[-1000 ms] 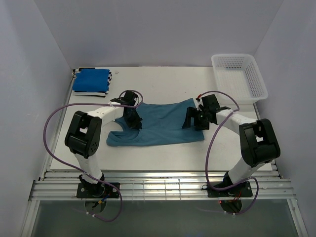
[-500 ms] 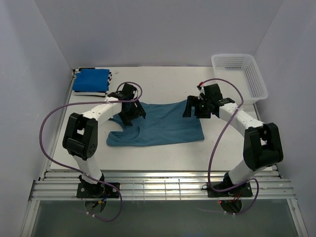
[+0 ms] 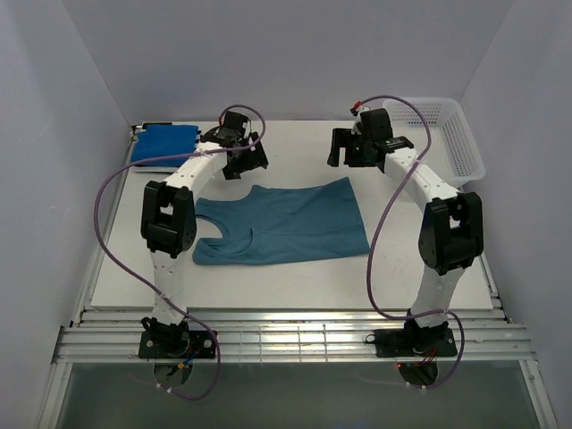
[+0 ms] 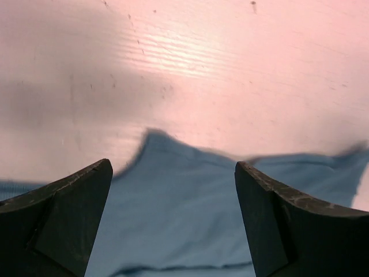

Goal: Fold and stack the tank tops

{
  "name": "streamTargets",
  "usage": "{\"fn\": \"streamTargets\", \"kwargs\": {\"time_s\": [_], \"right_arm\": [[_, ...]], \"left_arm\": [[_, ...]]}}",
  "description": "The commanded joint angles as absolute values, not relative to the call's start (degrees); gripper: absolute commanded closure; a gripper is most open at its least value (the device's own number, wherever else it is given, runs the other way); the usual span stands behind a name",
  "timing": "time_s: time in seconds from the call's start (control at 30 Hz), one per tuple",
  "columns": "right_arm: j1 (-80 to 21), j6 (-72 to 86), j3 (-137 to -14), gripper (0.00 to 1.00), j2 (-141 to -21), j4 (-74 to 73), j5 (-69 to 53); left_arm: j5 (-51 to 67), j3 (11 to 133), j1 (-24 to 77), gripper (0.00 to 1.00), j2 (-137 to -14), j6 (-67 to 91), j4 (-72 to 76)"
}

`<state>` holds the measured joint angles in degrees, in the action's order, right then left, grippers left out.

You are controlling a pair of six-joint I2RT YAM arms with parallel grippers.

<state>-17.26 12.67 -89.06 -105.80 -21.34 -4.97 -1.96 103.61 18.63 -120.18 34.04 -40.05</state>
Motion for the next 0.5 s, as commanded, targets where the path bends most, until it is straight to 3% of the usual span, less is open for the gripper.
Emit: {"fn": "streamTargets", "kwargs": {"time_s": [0.0, 0.23, 0.3, 0.47], "right_arm": [[-16.18, 10.81, -94.91, 0.10, -109.42, -23.46, -2.81], [-14.68, 10.72, -97.47, 0.10, -113.20, -23.55, -3.60], [-14.33, 10.72, -97.38, 0.10, -113.64, -23.55, -3.96], [-13.62, 11.16, -96.77, 0.10, -114.26, -23.47, -4.30]], "left_arm": [[-0.35, 109.24, 17.76, 0.02, -125.14, 28.31, -40.69], [-0.09, 113.29, 17.31, 0.03, -131.30, 26.72, -40.60], [2.28, 112.42, 17.40, 0.14, -131.92, 26.72, -40.61], [4.21, 107.76, 17.31, 0.30, -130.61, 27.51, -38.85]]}}
